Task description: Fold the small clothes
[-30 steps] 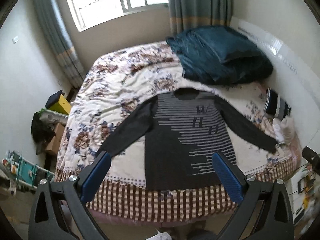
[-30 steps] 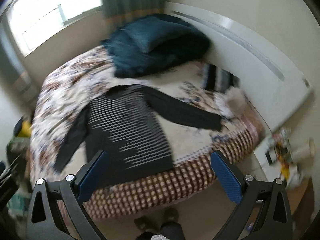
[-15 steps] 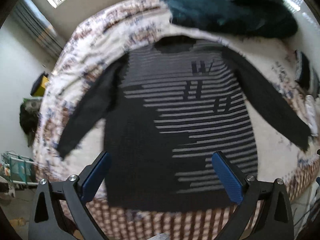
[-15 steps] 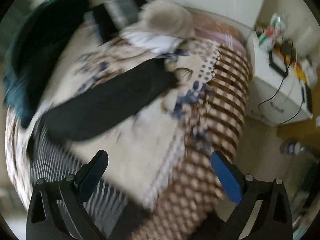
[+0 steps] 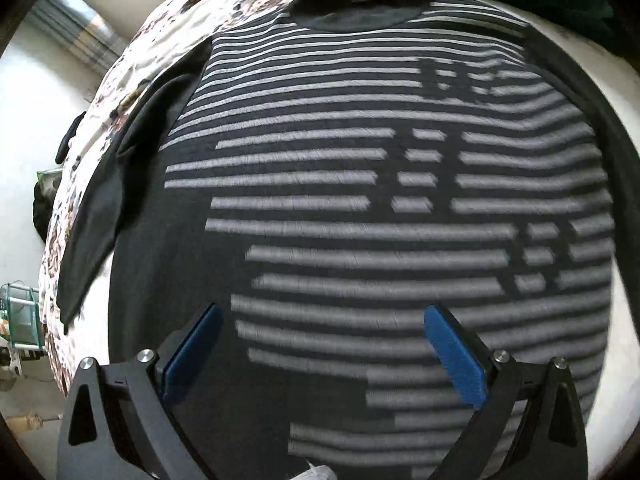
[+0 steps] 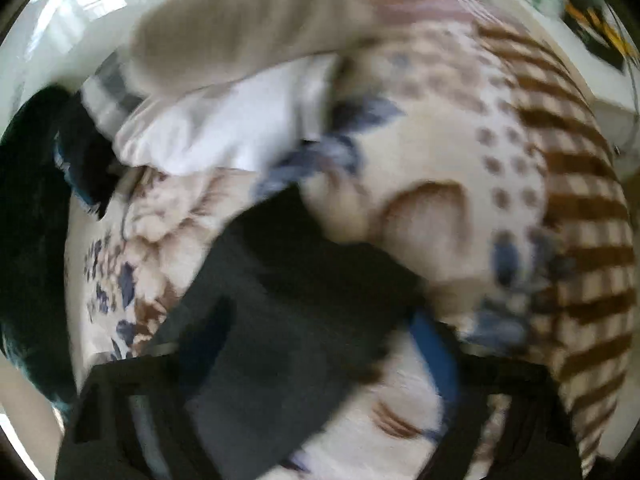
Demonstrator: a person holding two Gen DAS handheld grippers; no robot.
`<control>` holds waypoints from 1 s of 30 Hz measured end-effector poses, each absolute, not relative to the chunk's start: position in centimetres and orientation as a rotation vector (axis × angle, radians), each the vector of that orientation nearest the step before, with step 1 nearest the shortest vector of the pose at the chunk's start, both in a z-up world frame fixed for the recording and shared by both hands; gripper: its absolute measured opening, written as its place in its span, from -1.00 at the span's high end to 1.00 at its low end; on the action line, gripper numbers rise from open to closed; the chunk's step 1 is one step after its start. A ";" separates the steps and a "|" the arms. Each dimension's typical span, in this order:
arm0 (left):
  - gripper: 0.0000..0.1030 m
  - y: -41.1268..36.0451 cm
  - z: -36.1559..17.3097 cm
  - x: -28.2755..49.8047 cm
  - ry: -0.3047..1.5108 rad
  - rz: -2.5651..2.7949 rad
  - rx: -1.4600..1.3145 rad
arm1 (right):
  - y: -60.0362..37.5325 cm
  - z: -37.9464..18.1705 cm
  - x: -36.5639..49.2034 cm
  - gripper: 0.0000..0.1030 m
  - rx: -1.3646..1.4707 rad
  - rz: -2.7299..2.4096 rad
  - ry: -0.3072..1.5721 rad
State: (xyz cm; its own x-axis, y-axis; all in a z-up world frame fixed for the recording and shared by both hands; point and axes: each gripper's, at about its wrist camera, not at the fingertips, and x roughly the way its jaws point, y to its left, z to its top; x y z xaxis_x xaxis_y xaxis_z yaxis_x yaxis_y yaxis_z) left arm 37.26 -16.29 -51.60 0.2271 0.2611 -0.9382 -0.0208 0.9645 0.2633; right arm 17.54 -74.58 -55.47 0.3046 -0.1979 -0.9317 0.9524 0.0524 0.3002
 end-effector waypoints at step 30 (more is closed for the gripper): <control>-1.00 11.1 -46.8 36.8 1.319 0.459 -0.056 | -16.1 -39.6 52.7 0.80 0.208 -0.126 1.026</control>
State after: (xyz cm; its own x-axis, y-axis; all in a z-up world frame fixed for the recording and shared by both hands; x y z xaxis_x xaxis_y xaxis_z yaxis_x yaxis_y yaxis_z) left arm 36.80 11.13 -46.77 0.1740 0.2923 -0.9404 -0.3551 0.9093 0.2169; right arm 52.73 -16.05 -39.56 0.5132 -0.0068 -0.8582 0.2013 0.9730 0.1127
